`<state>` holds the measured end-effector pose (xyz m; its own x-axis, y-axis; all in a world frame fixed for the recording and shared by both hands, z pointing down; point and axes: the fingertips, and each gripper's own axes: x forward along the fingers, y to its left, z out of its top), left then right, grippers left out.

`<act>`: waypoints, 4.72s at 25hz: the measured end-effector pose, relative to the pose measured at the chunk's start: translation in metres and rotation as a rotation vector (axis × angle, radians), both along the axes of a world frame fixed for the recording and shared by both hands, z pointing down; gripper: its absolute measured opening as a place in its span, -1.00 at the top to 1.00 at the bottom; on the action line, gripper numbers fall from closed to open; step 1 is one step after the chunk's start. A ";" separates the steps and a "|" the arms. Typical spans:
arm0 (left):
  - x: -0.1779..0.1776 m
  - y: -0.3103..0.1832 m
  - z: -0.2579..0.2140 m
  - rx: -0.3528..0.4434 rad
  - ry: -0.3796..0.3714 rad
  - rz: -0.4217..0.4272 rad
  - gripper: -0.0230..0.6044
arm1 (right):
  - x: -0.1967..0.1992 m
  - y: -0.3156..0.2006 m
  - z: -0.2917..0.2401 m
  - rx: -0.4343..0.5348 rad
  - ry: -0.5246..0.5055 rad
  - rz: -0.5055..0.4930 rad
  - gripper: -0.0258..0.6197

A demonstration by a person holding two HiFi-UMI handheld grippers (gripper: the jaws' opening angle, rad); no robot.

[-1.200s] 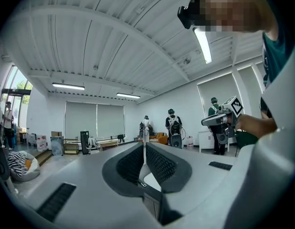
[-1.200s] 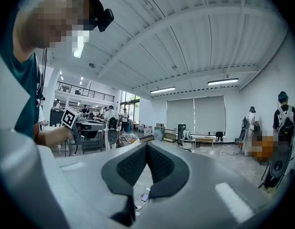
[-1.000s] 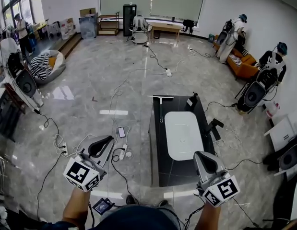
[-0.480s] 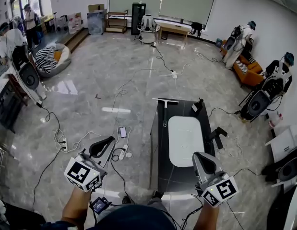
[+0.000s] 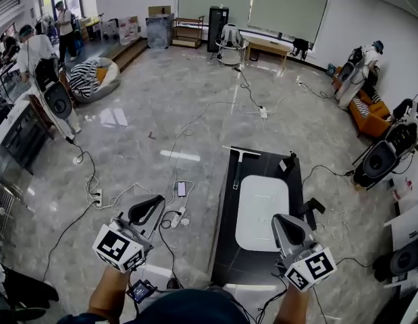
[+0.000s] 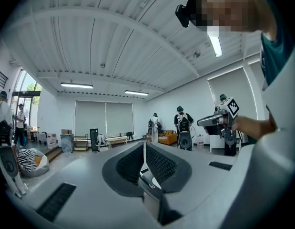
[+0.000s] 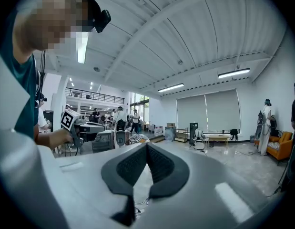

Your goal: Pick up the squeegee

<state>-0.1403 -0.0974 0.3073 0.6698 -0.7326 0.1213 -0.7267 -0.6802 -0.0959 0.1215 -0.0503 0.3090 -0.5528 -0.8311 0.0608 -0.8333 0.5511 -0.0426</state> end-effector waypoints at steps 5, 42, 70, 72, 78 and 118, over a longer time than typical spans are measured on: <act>-0.005 0.002 0.001 -0.003 -0.002 -0.030 0.86 | -0.004 -0.006 0.001 -0.001 -0.002 -0.031 0.89; -0.003 -0.018 0.021 -0.090 -0.035 0.014 0.86 | -0.023 0.029 0.006 -0.075 -0.053 0.038 0.89; 0.063 -0.135 0.159 -0.314 -0.089 0.068 0.86 | 0.000 0.007 0.060 -0.217 -0.081 0.166 0.89; 0.071 -0.142 0.173 -0.326 -0.097 0.070 0.86 | 0.005 0.006 0.067 -0.224 -0.086 0.170 0.89; 0.090 -0.164 0.225 -0.361 -0.107 0.064 0.85 | 0.015 -0.001 0.101 -0.235 -0.097 0.181 0.89; 0.164 -0.236 0.444 -0.617 -0.251 -0.019 0.19 | 0.038 -0.023 0.207 -0.387 -0.153 0.242 0.89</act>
